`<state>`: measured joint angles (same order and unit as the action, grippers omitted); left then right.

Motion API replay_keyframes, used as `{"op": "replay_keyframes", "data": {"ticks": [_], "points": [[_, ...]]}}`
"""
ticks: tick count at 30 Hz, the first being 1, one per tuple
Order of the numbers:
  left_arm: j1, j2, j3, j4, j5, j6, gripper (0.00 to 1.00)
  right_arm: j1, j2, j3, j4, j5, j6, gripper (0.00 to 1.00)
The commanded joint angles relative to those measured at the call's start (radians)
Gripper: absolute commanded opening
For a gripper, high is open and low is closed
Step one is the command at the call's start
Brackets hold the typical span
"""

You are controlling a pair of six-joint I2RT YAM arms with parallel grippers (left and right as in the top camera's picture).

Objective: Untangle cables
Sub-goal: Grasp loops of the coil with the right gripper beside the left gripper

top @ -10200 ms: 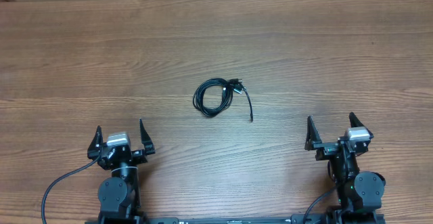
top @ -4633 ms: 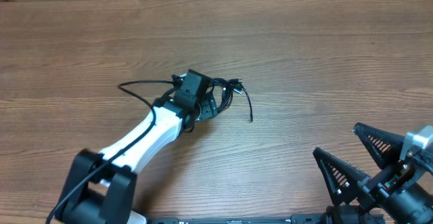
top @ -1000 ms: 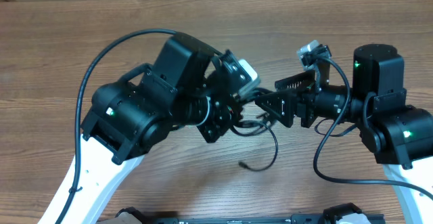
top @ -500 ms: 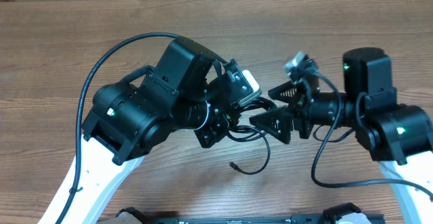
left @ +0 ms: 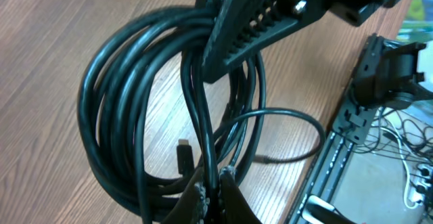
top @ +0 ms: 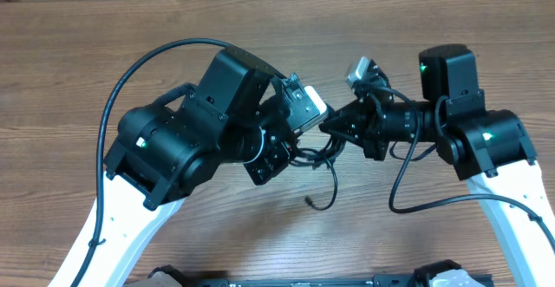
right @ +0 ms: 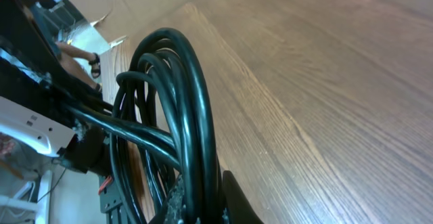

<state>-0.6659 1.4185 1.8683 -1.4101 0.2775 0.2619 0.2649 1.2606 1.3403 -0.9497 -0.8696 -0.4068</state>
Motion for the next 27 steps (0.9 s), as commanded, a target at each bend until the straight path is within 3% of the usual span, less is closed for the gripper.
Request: {"op": "replay_keyframes", "data": {"ticks": [1,10,17,22,27], "points": [[-0.002,-0.007,0.013,-0.045,-0.026,-0.019,0.04,-0.089,-0.002,0.003,0.044,0.074,0.066,0.04],[-0.002,-0.007,0.013,-0.065,-0.054,-0.023,0.04,-0.301,-0.002,0.003,0.033,0.070,0.067,0.04],[-0.002,-0.007,0.013,-0.033,-0.083,-0.043,0.05,-0.317,-0.002,0.003,0.040,-0.066,0.068,0.04],[-0.002,-0.004,0.012,0.069,-0.255,-0.256,0.09,-0.317,-0.002,0.003,0.129,-0.130,0.332,0.04],[-0.002,0.021,0.008,0.087,-0.493,-0.418,0.09,-0.317,-0.010,0.025,0.137,-0.376,0.375,0.04]]}}
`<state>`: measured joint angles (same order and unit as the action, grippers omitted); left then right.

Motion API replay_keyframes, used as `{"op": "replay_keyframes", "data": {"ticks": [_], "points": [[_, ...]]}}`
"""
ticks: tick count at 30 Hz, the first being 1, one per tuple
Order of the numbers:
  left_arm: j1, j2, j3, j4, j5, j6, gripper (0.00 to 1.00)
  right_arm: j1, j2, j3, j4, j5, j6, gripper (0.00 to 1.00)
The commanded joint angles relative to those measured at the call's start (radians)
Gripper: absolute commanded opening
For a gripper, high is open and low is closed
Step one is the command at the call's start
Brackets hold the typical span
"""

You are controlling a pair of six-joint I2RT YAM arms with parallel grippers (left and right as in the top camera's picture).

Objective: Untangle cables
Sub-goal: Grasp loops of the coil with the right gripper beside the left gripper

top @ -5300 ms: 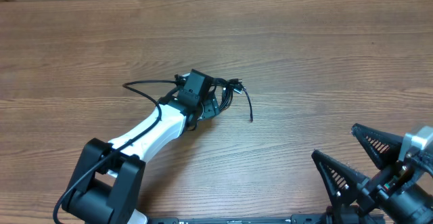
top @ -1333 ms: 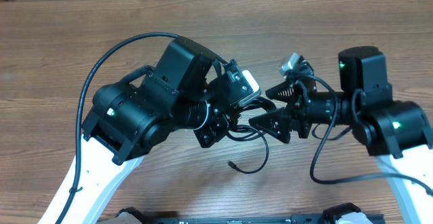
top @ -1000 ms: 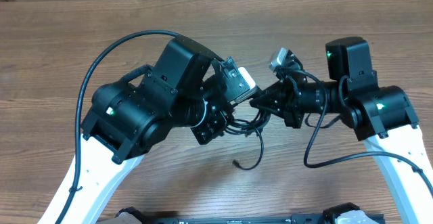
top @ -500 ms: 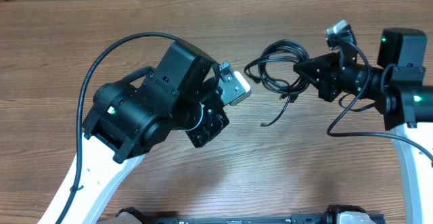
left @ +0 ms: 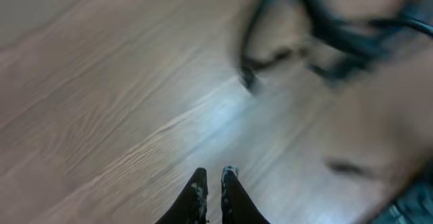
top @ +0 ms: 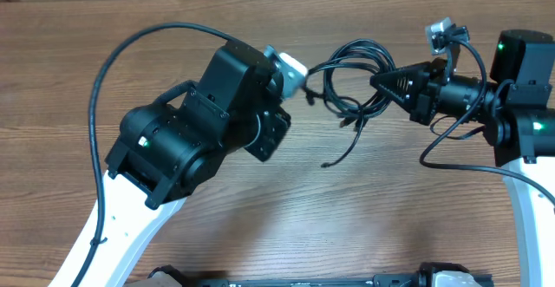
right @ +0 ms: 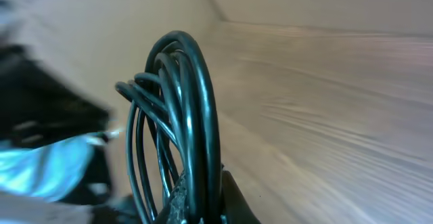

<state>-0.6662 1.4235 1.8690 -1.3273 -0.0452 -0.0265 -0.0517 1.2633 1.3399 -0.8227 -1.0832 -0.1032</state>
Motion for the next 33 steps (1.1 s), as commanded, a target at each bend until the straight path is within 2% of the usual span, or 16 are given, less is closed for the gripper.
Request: {"op": "replay_keyframes", "data": {"ticks": [1,3,7,8,10,13,16,20,23,25,33], "points": [[-0.002,0.024,0.003,0.008,-0.180,-0.135,0.09,0.000,-0.014,0.036,0.010,-0.196,0.090,0.04],[-0.002,0.039,0.000,0.035,-0.179,-0.135,0.12,0.002,-0.026,0.037,0.013,-0.258,0.101,0.04],[-0.002,0.048,0.000,0.110,-0.152,-0.142,0.22,0.006,-0.030,0.037,0.015,-0.241,0.100,0.04],[-0.002,0.048,0.000,0.126,-0.138,-0.130,0.23,0.006,-0.030,0.037,0.014,-0.226,0.100,0.04],[-0.002,0.048,0.000,0.152,-0.142,-0.130,0.33,0.006,-0.030,0.037,0.013,-0.149,0.100,0.04],[-0.002,0.045,0.000,0.185,-0.148,-0.130,0.39,0.006,-0.026,0.037,0.014,-0.029,0.100,0.04],[-0.002,0.025,0.002,0.231,-0.138,-0.126,0.53,0.006,-0.007,0.037,0.014,0.021,0.099,0.04],[-0.002,0.003,0.002,0.264,-0.096,-0.115,0.56,0.006,0.031,0.037,0.018,0.035,0.096,0.04],[-0.002,-0.002,0.002,0.294,0.083,-0.035,0.57,0.019,0.061,0.037,0.034,0.031,0.100,0.04],[-0.002,-0.001,0.002,0.308,0.145,0.000,0.57,0.039,0.075,0.037,0.045,0.014,0.104,0.04],[-0.002,0.021,-0.002,0.217,0.111,0.076,0.56,0.103,0.074,0.040,0.132,-0.162,0.138,0.04]]}}
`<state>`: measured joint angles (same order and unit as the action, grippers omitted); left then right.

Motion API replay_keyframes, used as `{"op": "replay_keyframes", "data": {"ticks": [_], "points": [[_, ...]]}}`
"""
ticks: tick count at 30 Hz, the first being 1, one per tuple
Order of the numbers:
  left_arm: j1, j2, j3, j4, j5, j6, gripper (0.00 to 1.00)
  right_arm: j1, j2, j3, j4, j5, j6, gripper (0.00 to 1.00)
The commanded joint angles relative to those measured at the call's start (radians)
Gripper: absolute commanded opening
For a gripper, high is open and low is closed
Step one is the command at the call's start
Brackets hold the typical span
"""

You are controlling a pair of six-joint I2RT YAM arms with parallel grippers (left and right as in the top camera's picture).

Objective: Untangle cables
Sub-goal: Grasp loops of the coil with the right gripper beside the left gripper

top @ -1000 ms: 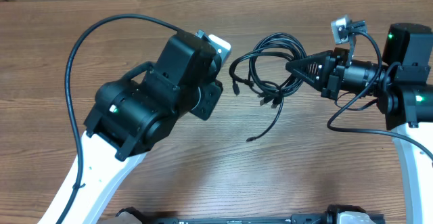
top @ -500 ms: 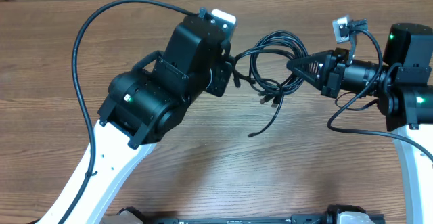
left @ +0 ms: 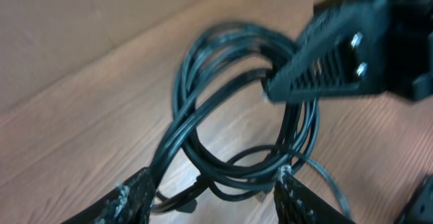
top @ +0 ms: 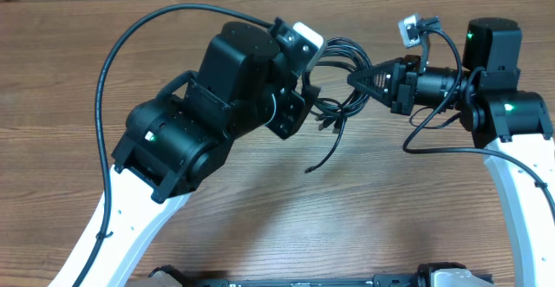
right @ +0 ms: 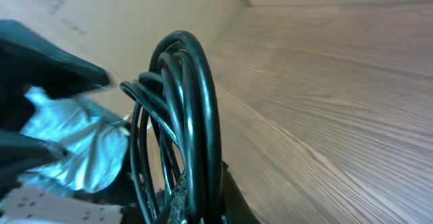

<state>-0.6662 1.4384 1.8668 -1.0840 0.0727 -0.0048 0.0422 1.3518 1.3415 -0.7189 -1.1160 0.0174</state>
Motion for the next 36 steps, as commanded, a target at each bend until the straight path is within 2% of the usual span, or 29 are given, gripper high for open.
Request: {"op": "replay_keyframes", "data": {"ticks": [1,9,14,19,22,23,25,27,29,30,32,33,34,35,36], "points": [[-0.002,0.009,0.000,-0.035,-0.023,0.055,0.56,0.009,-0.014,0.042,0.030,-0.132,0.020,0.04],[-0.002,0.013,0.000,-0.043,-0.082,0.077,0.56,0.009,-0.014,0.042,0.024,-0.145,0.020,0.04],[-0.002,0.013,0.000,-0.041,-0.308,0.140,0.57,0.009,-0.014,0.042,0.022,-0.146,0.021,0.04],[-0.002,0.016,0.000,-0.019,-0.206,0.140,0.56,0.010,-0.014,0.042,0.024,-0.219,0.021,0.04],[-0.002,0.037,0.000,0.001,-0.124,0.138,0.43,0.010,-0.014,0.042,0.023,-0.269,0.021,0.04],[-0.002,0.053,0.000,0.011,-0.100,0.130,0.25,0.010,-0.014,0.042,0.023,-0.277,0.021,0.04],[-0.002,0.077,0.000,0.014,-0.091,0.112,0.04,0.010,-0.014,0.042,0.023,-0.274,0.021,0.04],[-0.002,0.089,0.000,0.011,-0.092,0.109,0.04,0.010,-0.014,0.042,0.023,-0.233,0.021,0.04],[-0.002,0.087,0.000,0.010,-0.127,0.103,0.04,0.007,-0.014,0.042,0.005,-0.066,0.021,0.06],[-0.002,0.084,0.000,0.010,-0.143,0.101,0.04,0.007,-0.014,0.042,-0.013,0.017,0.020,0.12],[-0.002,0.069,0.001,0.007,-0.175,0.101,0.04,0.007,-0.014,0.041,-0.057,0.201,0.020,0.15],[-0.002,0.057,0.000,0.004,-0.188,0.102,0.04,0.007,-0.014,0.041,-0.078,0.270,0.019,0.27],[-0.002,0.038,0.001,0.003,-0.208,0.101,0.04,0.007,-0.014,0.041,-0.094,0.314,0.009,0.62],[-0.002,0.023,0.001,0.004,-0.217,0.102,0.04,0.007,-0.014,0.041,-0.100,0.330,0.005,0.94],[-0.002,0.005,0.001,0.007,-0.221,0.102,0.05,0.007,-0.014,0.041,-0.100,0.330,0.005,1.00]]}}
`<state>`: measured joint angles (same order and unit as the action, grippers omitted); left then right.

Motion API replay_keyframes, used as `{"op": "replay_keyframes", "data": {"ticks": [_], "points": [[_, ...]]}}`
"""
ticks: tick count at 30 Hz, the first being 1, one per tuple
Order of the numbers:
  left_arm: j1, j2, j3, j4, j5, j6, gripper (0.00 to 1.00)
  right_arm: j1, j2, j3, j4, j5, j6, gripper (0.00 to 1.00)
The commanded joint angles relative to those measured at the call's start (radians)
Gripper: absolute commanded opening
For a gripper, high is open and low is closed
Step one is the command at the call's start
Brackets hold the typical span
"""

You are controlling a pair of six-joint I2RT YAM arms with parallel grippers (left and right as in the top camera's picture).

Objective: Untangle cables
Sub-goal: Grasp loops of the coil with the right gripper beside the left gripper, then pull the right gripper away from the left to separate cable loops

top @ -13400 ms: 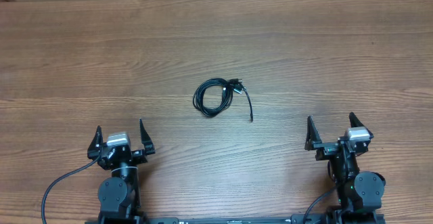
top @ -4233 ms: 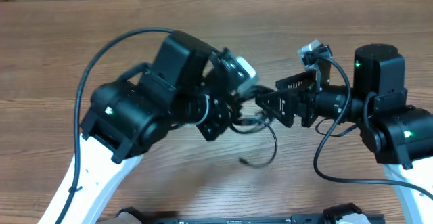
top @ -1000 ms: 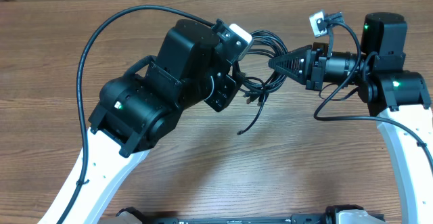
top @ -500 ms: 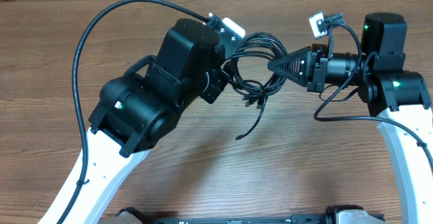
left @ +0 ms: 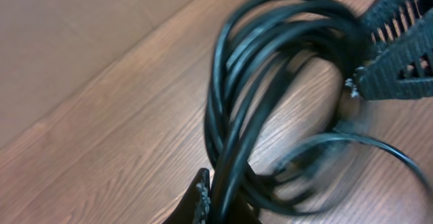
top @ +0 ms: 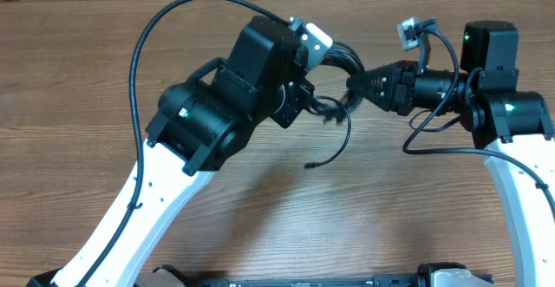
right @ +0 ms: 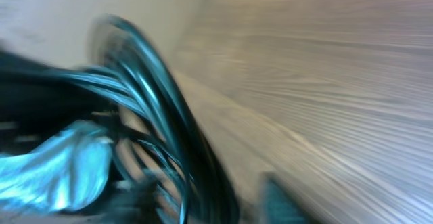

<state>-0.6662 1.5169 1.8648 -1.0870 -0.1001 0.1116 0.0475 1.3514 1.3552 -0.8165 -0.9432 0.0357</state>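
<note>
A bundle of black cables [top: 344, 62] hangs above the wooden table [top: 87, 53], coiled in a loop, with one loose end [top: 310, 163] trailing down. In the left wrist view my left gripper [left: 220, 200] is shut on several strands of the coil [left: 226, 95]. From overhead its fingers are hidden under the wrist. My right gripper [top: 350, 84] points left at the coil. Its fingers [left: 399, 72] stand apart at the loop's right side. The right wrist view is blurred, with the coil [right: 169, 116] lying between the parted jaws of the right gripper [right: 203, 197].
The left arm's own thick cable [top: 143, 53] arcs over the left half of the table. A wall or board edge runs along the back. The right arm's thin cable [top: 416, 140] loops below its wrist.
My left gripper was open around the coil and is now shut on its strands. My right gripper was shut on the coil and now has its fingers apart.
Both grippers were shut on the coil low over the table's middle. Then the left was shut on nothing and the right held the coil farther back and right. The left then stood open around the coil. Now the left holds it and the right is open.
</note>
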Motion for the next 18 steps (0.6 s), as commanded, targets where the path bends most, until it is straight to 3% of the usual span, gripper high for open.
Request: {"op": "replay_keyframes", "data": {"ticks": [1,5,8,11,14,18], "points": [[-0.002,-0.087,0.003,0.012,-0.049,-0.014,0.04,0.002,-0.013,0.027,0.000,0.158,-0.014,1.00],[-0.002,-0.145,0.003,0.006,0.011,-0.013,0.04,0.003,-0.013,0.027,0.011,0.158,-0.013,1.00],[-0.002,-0.178,0.003,-0.040,0.257,0.104,0.04,0.004,-0.013,0.027,0.034,0.151,0.016,1.00],[-0.002,-0.167,0.003,-0.104,0.249,0.113,0.04,0.004,-0.014,0.027,0.046,0.096,-0.060,1.00],[-0.002,-0.140,0.003,-0.181,0.240,0.042,0.04,0.004,-0.014,0.027,0.046,0.017,-0.261,1.00],[-0.002,-0.136,0.002,-0.187,0.157,-0.010,0.04,0.004,-0.014,0.027,0.062,-0.002,-0.278,1.00]]}}
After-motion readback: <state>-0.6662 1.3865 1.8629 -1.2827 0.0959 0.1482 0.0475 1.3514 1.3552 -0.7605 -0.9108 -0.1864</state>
